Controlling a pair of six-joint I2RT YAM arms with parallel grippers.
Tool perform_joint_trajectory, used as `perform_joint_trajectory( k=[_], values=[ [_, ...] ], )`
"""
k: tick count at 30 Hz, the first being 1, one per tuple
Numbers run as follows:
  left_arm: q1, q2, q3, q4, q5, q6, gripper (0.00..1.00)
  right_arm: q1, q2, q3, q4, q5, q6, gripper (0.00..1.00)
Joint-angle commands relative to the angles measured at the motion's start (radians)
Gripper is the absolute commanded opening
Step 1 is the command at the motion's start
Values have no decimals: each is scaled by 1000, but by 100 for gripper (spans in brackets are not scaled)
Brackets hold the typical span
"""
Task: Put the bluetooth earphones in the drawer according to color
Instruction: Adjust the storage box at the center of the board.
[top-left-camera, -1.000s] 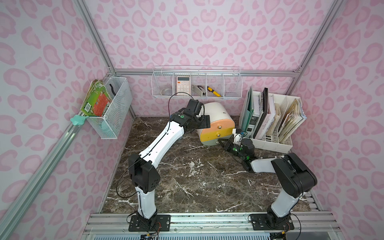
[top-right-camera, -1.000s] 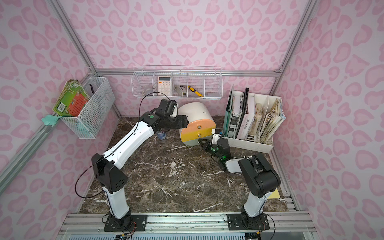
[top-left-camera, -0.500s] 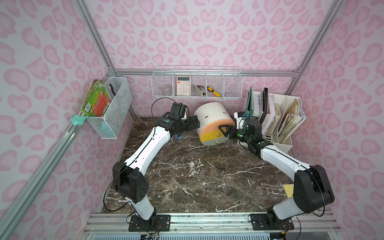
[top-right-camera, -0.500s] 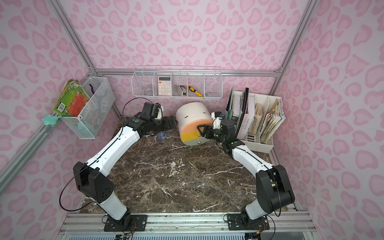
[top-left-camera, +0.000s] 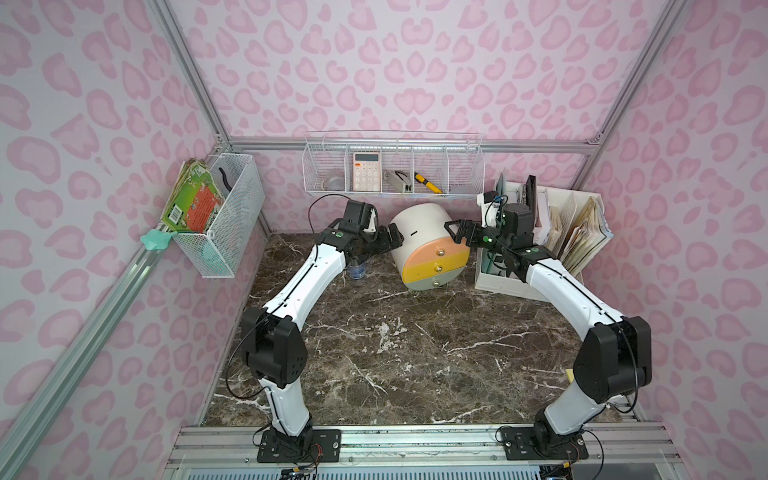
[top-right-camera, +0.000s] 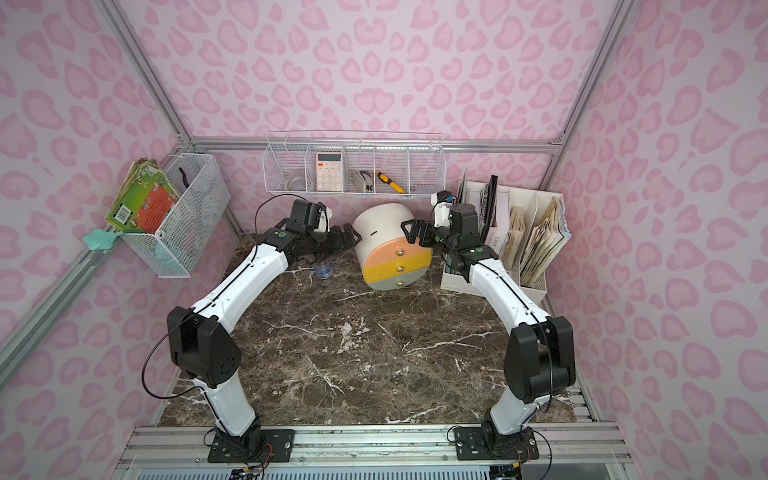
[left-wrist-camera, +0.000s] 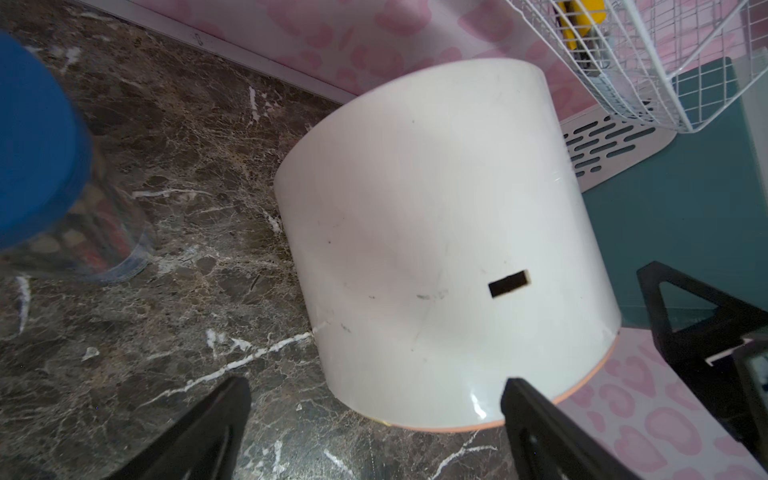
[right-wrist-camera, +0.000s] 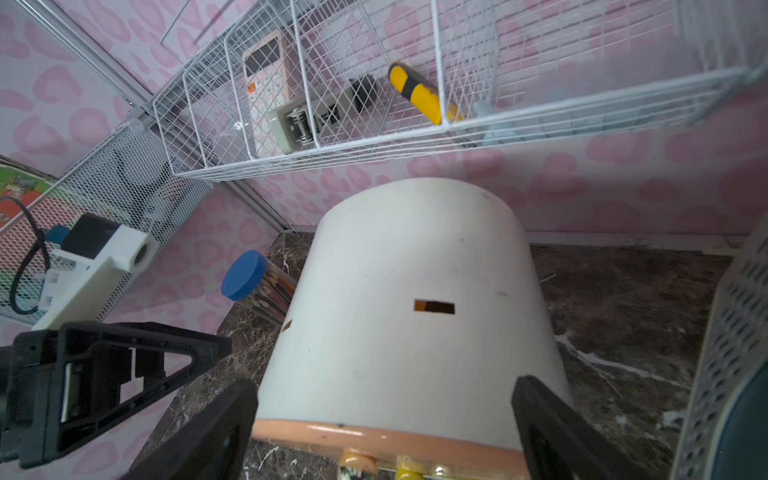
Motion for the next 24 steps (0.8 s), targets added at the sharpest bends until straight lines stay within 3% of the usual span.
perform_joint_trajectory(
  k=[1, 13, 18, 24],
  values=[
    [5, 45, 36, 21, 2, 6, 99, -15, 64, 70, -53, -18, -28, 98],
    [21, 141, 84, 59, 59, 23, 97, -5, 334, 372, -215, -92, -92, 98],
    [21, 107, -1, 129, 133, -13, 94, 53, 299, 292, -204, -116, -118, 98],
    [18, 10, -149, 231, 189, -64, 92, 87, 175, 71, -73, -148, -61, 98]
  ],
)
